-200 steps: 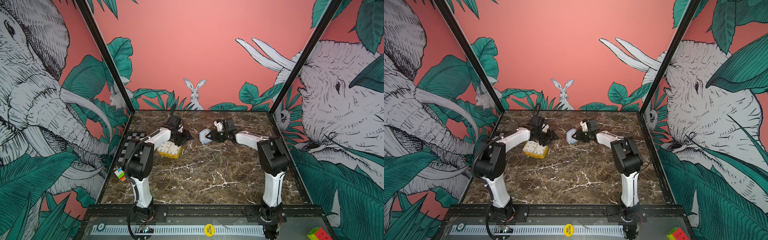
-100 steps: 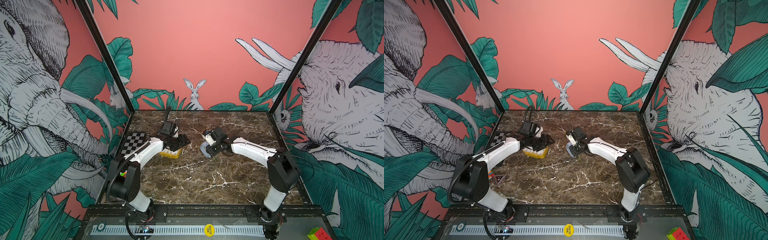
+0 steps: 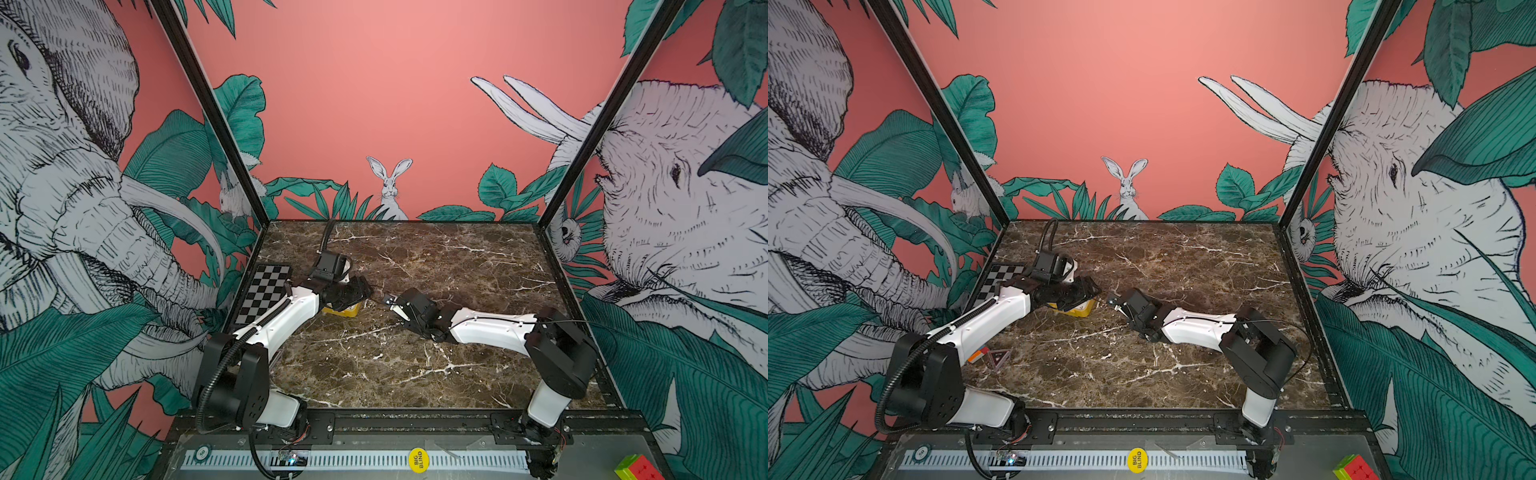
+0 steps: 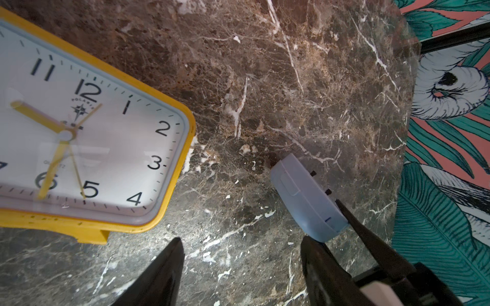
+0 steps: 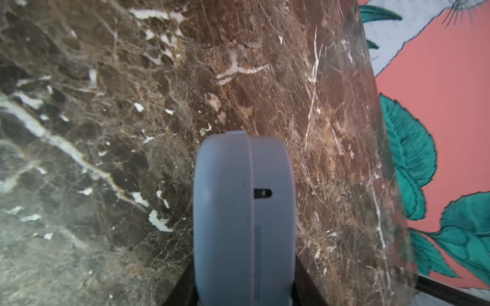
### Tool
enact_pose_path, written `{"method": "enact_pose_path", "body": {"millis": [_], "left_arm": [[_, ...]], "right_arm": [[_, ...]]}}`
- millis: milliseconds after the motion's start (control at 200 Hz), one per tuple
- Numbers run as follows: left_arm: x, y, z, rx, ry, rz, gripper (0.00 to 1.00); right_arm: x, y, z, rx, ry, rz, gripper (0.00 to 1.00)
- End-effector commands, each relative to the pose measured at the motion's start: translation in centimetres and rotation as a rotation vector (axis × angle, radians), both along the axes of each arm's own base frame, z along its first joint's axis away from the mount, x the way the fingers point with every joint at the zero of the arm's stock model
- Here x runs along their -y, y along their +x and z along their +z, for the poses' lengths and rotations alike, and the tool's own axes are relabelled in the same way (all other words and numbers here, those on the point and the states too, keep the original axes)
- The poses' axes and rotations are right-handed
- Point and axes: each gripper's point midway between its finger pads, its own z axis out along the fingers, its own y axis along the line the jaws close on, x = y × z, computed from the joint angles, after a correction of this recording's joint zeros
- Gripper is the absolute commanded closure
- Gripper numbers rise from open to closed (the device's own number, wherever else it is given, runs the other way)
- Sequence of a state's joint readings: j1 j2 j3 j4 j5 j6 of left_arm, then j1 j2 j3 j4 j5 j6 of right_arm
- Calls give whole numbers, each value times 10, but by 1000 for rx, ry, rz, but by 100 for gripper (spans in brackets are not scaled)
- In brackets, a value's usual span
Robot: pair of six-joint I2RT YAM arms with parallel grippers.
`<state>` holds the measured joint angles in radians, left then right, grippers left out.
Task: Insert the battery into the alarm
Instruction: Adjust the alarm at the center of the board.
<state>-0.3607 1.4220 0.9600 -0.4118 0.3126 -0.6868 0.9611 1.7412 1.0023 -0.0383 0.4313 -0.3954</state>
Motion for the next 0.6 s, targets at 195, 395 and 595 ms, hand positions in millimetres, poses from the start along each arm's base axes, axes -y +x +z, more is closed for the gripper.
{"method": "enact_pose_path", "body": {"millis": [195,395,595], "left_arm": [[-10,-6,-3,6,13,21,29],[-9,-8,-8,-15,11,13,29],[-9,-9,-14,-29,10,18,29]], "right_arm": [[-29,-15,4,175,-5,222,64],[-37,-25,-5,195,-8,304,50],[-36,-35,-4,134,41,302,15]]}}
